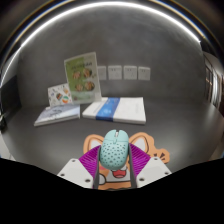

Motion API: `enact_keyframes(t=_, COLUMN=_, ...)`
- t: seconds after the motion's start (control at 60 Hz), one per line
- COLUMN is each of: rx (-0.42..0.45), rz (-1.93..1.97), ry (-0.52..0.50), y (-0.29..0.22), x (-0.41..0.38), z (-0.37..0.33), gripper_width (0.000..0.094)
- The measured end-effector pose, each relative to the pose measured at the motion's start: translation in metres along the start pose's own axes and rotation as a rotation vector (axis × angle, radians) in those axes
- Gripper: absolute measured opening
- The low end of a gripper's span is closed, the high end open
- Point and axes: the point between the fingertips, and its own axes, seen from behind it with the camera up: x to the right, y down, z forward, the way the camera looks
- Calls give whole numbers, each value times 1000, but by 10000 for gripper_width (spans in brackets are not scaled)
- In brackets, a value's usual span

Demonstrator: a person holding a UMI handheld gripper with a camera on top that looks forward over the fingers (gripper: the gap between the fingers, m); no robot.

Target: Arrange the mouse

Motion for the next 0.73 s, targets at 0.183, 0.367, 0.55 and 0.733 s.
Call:
enact_keyframes(t=0.183, rx=-98, rz=-23, ry=18, y=48, x=13, z=24, gripper_width=556)
enact_keyframes(t=0.367, rx=-112, rz=-39, ry=-26, y=43, x=15, z=11, gripper_width=896)
enact_keyframes(t=0.55, rx=-59, rz=-38, ry=-99, y=39, x=14, z=-63, gripper_width=840)
enact_keyframes(t=0.733, rx=-68, rz=44, ry=-152, y=73, x=27, z=-132, gripper_width=840)
